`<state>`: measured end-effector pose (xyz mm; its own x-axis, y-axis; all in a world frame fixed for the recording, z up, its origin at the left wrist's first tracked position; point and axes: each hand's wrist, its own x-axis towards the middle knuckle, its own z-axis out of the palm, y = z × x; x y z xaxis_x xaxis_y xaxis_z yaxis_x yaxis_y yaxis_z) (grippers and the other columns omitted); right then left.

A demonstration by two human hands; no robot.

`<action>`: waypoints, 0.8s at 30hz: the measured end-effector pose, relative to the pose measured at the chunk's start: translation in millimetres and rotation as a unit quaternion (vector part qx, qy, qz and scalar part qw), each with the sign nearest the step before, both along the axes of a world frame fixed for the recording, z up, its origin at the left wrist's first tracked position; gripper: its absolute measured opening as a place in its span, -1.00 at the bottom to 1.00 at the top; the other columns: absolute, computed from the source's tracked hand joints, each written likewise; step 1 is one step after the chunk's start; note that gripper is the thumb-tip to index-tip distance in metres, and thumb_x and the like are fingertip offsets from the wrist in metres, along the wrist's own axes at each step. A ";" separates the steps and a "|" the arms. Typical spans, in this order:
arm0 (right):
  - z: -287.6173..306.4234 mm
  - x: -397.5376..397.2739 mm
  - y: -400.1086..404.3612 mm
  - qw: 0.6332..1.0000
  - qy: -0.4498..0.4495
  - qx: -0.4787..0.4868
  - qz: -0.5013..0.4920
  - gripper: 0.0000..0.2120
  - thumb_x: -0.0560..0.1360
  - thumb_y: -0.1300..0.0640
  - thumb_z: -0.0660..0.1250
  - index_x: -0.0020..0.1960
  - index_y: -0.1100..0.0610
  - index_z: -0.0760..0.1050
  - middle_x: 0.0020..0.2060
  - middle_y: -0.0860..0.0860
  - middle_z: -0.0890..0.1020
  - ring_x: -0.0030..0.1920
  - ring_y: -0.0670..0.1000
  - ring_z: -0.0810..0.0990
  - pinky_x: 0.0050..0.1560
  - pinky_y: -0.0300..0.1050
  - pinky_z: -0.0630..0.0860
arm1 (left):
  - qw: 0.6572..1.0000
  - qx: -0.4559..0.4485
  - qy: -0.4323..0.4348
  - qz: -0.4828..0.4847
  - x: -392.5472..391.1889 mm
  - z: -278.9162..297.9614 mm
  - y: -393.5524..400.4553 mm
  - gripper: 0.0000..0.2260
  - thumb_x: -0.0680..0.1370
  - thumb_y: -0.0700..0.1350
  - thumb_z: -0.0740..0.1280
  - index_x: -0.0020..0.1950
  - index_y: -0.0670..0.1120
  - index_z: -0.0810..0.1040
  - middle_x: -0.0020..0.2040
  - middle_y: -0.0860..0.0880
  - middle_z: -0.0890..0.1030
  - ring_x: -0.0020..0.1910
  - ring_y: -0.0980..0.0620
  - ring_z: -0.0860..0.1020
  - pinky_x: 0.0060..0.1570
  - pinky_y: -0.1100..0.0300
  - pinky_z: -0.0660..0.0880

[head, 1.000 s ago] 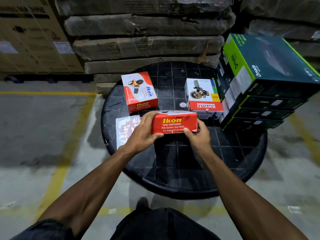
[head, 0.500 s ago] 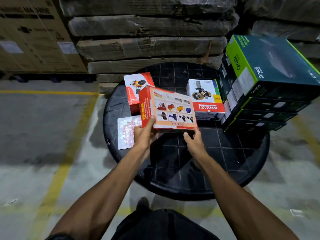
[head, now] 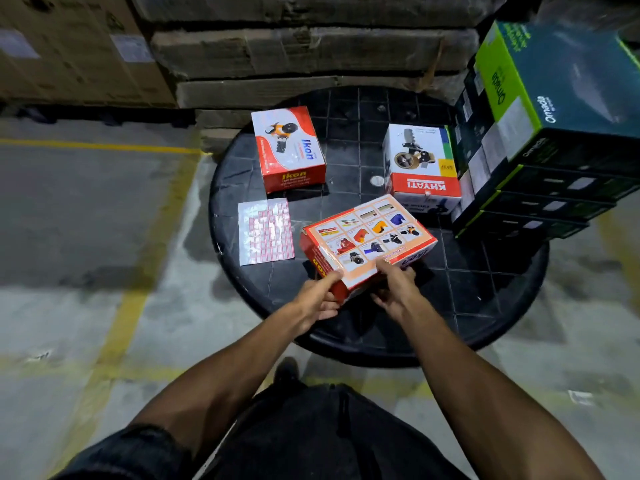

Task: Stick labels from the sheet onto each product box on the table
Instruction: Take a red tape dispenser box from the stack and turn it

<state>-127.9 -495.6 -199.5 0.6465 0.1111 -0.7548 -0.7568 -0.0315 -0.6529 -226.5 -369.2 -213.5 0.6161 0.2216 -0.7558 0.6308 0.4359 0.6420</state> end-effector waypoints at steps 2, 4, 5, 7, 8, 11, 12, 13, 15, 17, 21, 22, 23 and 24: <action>-3.7 0.7 -3.1 1.000 0.015 -0.003 -0.008 -0.32 0.50 0.15 0.40 0.48 -0.01 0.10 0.28 0.09 0.51 0.24 0.15 0.52 0.07 0.11 0.51 | 0.998 0.040 0.006 -0.043 -2.8 -0.6 3.3 -0.61 0.55 0.18 0.32 0.10 -0.14 0.53 -0.05 -0.12 0.61 -0.14 -0.01 0.58 -0.10 0.15 0.52; -4.2 0.5 -5.2 1.000 0.021 -0.005 -0.003 -0.35 0.50 0.20 0.39 0.46 0.00 0.14 0.25 0.11 0.53 0.21 0.14 0.53 0.10 0.10 0.53 | 0.981 0.158 0.003 -0.113 -6.2 -1.5 11.2 -0.61 0.55 0.20 0.31 0.07 -0.12 0.58 -0.09 -0.08 0.61 -0.19 0.02 0.55 -0.15 0.17 0.48; -3.8 0.0 -5.7 1.000 0.016 -0.007 0.003 -0.38 0.51 0.22 0.38 0.45 0.00 0.16 0.24 0.11 0.54 0.18 0.14 0.55 0.07 0.09 0.54 | 0.953 0.253 0.009 -0.167 -8.8 -1.8 16.8 -0.58 0.55 0.23 0.28 0.13 -0.10 0.59 -0.01 -0.07 0.64 -0.12 -0.01 0.58 -0.08 0.13 0.50; -5.2 -0.1 -6.1 1.000 -0.006 -0.022 0.012 -0.43 0.52 0.26 0.35 0.44 0.02 0.19 0.20 0.10 0.57 0.10 0.10 0.58 -0.03 0.02 0.56 | 0.876 0.421 0.038 -0.233 -15.7 2.2 27.7 -0.54 0.56 0.26 0.22 0.20 -0.07 0.57 0.12 -0.06 0.63 0.07 -0.11 0.59 0.07 0.06 0.50; -5.3 -0.5 -6.1 0.999 -0.023 -0.037 0.009 -0.43 0.52 0.29 0.33 0.44 0.04 0.20 0.18 0.11 0.58 0.06 0.09 0.59 -0.07 0.00 0.57 | 0.848 0.470 0.050 -0.238 -19.1 5.8 32.7 -0.55 0.58 0.25 0.20 0.20 -0.08 0.55 0.15 -0.08 0.62 0.11 -0.14 0.58 0.07 0.06 0.49; -3.6 -0.6 -6.5 0.982 -0.091 -0.162 0.031 -0.41 0.46 0.28 0.33 0.43 0.05 0.22 0.27 0.13 0.47 0.11 0.14 0.56 0.11 0.12 0.58 | 0.802 0.545 0.064 -0.236 -24.9 8.2 46.4 -0.60 0.61 0.13 0.21 0.26 -0.14 0.51 0.23 -0.14 0.58 0.18 -0.16 0.54 0.12 0.01 0.47; -1.6 -1.4 -6.5 0.963 -0.130 -0.230 0.061 -0.40 0.46 0.25 0.33 0.44 0.05 0.22 0.31 0.13 0.39 0.18 0.17 0.51 0.19 0.14 0.52 | 0.795 0.556 0.065 -0.233 -26.8 8.4 50.6 -0.61 0.61 0.09 0.22 0.29 -0.15 0.49 0.25 -0.15 0.56 0.21 -0.16 0.53 0.16 -0.01 0.47; -0.7 -2.6 -6.2 0.935 -0.171 -0.294 0.098 -0.38 0.47 0.22 0.34 0.46 0.05 0.20 0.34 0.14 0.33 0.24 0.19 0.44 0.26 0.13 0.45 | 0.791 0.563 0.068 -0.229 -28.5 8.6 55.0 -0.61 0.61 0.07 0.23 0.32 -0.15 0.48 0.28 -0.16 0.55 0.23 -0.15 0.52 0.19 -0.01 0.47; 1.6 -7.7 -3.6 0.872 -0.259 -0.374 0.178 -0.36 0.47 0.19 0.35 0.48 0.06 0.19 0.38 0.15 0.27 0.33 0.19 0.34 0.36 0.10 0.30 | 0.785 0.575 0.076 -0.220 -32.8 8.4 63.4 -0.60 0.61 0.04 0.23 0.35 -0.16 0.46 0.30 -0.16 0.53 0.25 -0.14 0.50 0.21 0.00 0.45; 0.6 -12.8 4.3 0.827 -0.317 -0.394 0.244 -0.45 0.47 0.14 0.35 0.43 0.07 0.29 0.38 0.13 0.30 0.37 0.16 0.29 0.43 0.10 0.19 | 0.780 0.585 0.080 -0.206 -36.2 6.3 73.1 -0.62 0.60 0.03 0.24 0.32 -0.17 0.48 0.26 -0.16 0.56 0.21 -0.15 0.52 0.17 0.00 0.49; -2.6 -24.9 31.5 0.776 -0.369 -0.388 0.333 -0.57 0.51 0.10 0.30 0.37 0.06 0.38 0.38 0.10 0.36 0.41 0.13 0.25 0.45 0.09 0.07 | 0.777 0.587 0.092 -0.208 -36.2 4.5 98.1 -0.65 0.59 0.04 0.23 0.26 -0.16 0.51 0.19 -0.16 0.59 0.13 -0.16 0.55 0.05 0.00 0.52; -1.0 -26.1 41.3 0.764 -0.383 -0.385 0.348 -0.57 0.52 0.11 0.29 0.38 0.06 0.38 0.38 0.09 0.36 0.41 0.13 0.26 0.45 0.09 0.06 | 0.776 0.588 0.095 -0.210 -33.8 3.5 106.2 -0.65 0.59 0.02 0.22 0.26 -0.17 0.51 0.19 -0.17 0.59 0.13 -0.17 0.55 0.05 0.00 0.51; 0.3 -26.1 51.4 0.755 -0.394 -0.378 0.364 -0.57 0.52 0.11 0.28 0.38 0.07 0.38 0.38 0.10 0.37 0.40 0.14 0.26 0.45 0.10 0.08 | 0.775 0.587 0.098 -0.210 -30.8 2.7 115.2 -0.65 0.60 0.01 0.23 0.27 -0.18 0.51 0.19 -0.18 0.59 0.14 -0.18 0.55 0.06 0.00 0.50; 1.4 -25.5 62.9 0.748 -0.401 -0.369 0.379 -0.57 0.52 0.12 0.26 0.38 0.07 0.38 0.37 0.10 0.38 0.39 0.15 0.28 0.45 0.11 0.11 | 0.774 0.589 0.098 -0.211 -27.7 1.0 125.0 -0.65 0.59 -0.01 0.23 0.27 -0.19 0.51 0.19 -0.18 0.59 0.14 -0.18 0.55 0.06 0.00 0.51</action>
<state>-153.4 -432.7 -198.1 0.8863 0.4198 -0.1955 0.2863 -0.8286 -0.4811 -254.2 -244.3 -212.6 0.7206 0.6379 -0.2716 0.6930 -0.6501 0.3116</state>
